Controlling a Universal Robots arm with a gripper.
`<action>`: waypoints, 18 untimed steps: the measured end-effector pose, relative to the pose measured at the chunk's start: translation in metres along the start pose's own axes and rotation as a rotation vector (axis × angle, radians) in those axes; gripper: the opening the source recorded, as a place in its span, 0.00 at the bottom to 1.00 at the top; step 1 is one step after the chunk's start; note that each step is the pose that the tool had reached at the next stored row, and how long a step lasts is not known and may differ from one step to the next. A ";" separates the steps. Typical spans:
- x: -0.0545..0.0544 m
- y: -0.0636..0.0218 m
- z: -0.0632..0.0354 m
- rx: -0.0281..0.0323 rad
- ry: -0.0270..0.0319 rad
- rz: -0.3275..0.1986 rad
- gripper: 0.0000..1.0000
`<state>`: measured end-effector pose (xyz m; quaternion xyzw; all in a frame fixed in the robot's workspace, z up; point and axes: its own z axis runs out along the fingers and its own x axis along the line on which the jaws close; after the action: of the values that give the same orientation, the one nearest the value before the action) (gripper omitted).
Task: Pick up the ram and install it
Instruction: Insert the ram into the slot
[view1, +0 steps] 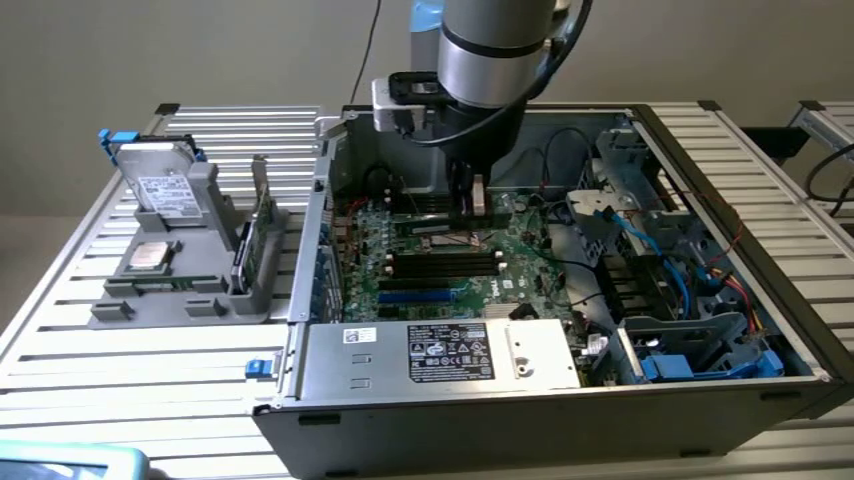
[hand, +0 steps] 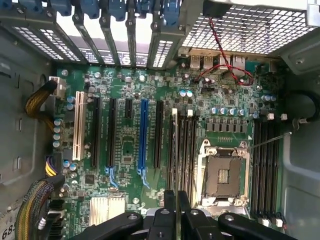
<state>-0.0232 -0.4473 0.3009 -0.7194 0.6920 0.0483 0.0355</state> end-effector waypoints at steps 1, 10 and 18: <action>0.000 -0.0001 0.0018 0.0003 -0.0005 0.000 0.14; -0.001 -0.0013 0.0089 -0.0305 -0.0043 0.023 0.14; -0.001 -0.0051 0.0116 -0.0798 -0.0058 0.029 0.14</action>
<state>-0.0183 -0.4446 0.2894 -0.7099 0.6998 0.0785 0.0081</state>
